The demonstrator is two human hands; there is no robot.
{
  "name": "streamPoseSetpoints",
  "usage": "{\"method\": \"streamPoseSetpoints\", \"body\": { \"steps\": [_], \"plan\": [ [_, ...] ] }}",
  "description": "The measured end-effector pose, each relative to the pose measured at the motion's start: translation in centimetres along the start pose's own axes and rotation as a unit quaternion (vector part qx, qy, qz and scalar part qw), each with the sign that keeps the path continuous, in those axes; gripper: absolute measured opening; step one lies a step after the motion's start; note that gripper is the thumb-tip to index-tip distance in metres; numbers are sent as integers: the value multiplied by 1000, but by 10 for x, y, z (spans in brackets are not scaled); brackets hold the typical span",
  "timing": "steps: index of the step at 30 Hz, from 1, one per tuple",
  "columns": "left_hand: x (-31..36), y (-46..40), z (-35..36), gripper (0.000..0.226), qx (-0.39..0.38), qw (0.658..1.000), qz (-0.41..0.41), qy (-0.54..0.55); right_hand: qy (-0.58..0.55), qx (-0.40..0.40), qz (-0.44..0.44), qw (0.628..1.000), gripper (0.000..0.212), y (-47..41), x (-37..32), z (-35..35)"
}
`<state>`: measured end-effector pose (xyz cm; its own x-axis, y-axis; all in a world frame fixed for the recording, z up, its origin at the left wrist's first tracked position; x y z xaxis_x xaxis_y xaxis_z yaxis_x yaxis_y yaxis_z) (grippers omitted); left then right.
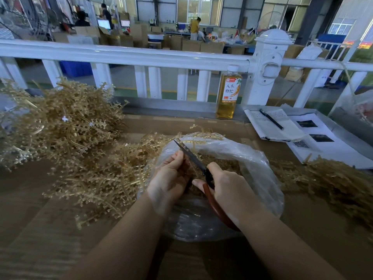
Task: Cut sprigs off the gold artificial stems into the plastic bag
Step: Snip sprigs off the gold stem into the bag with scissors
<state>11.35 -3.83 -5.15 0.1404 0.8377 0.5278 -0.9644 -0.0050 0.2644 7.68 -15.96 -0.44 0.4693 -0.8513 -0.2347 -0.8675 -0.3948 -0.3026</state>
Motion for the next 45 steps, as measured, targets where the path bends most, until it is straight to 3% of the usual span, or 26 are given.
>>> {"method": "streamPoseSetpoints", "body": {
  "steps": [39, 45],
  "plan": [
    [-3, 7, 2, 25, -31, 999, 8, -38, 9, 2, 15, 1000, 34, -5, 5, 0],
    [-1, 9, 4, 20, -13, 999, -7, -36, -15, 39, 17, 999, 37, 0, 5, -6]
  ]
}}
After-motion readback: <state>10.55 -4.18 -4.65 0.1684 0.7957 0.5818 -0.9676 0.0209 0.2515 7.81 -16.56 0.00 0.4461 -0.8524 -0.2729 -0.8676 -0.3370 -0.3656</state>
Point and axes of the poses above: each hand's wrist, its own y-axis away from the middle knuckle, its own z-axis out of the palm, x = y × z, the point moved 6 cm from there along -y, towards the middle knuckle, and after that the axes turned 6 degrees about y, right-handed, at the moved point
